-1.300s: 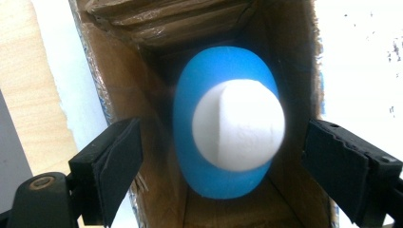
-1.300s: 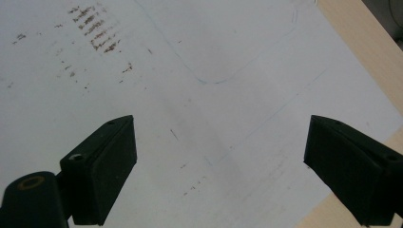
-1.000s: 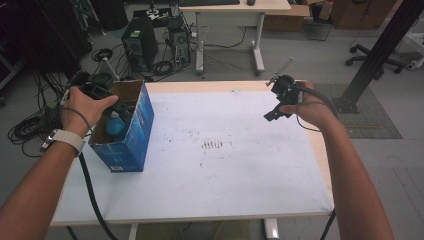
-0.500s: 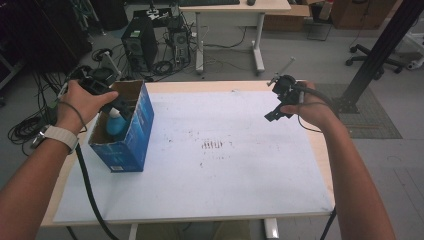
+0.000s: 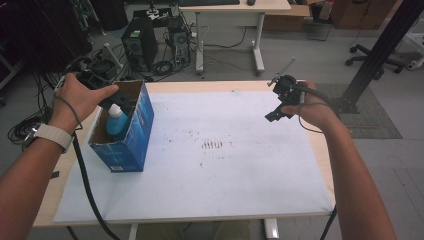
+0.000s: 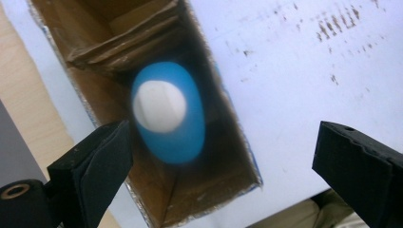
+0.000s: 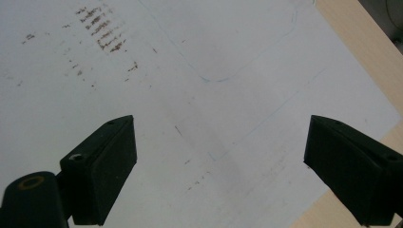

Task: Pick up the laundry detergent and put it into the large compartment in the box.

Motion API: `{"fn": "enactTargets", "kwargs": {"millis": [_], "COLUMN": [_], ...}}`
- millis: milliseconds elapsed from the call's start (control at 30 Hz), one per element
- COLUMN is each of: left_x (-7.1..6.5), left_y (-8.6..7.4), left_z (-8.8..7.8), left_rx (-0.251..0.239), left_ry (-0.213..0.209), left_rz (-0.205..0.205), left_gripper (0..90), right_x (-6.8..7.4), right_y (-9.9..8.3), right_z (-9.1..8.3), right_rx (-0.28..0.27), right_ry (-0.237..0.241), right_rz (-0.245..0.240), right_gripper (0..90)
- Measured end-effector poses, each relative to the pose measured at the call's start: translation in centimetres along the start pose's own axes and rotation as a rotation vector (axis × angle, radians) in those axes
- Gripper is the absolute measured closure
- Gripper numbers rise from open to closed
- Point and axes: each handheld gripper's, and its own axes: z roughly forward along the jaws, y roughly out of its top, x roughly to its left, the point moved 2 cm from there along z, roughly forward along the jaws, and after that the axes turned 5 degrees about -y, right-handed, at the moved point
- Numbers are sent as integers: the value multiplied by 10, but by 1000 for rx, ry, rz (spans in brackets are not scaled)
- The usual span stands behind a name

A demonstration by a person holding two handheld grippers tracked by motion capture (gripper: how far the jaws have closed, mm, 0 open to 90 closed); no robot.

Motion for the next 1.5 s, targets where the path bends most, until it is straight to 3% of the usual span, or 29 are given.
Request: {"fn": "enactTargets", "kwargs": {"millis": [433,867,1500], "left_x": [-25,-55,-91], "left_y": [5,8,11], "left_z": [-8,-13,-18], "left_rx": [1,20,34], "left_ry": [-3,-27,-50], "left_rz": [85,232,352], "left_gripper": [80,87,91], "right_x": [1,3,4], "right_y": [-1,-1,-2], "right_z": [-3,-4,-7], "right_rx": [-4,-2,-4], "right_ry": [-4,-5,-8], "right_rz": [2,-1,4], "right_gripper": [105,105,105]}}
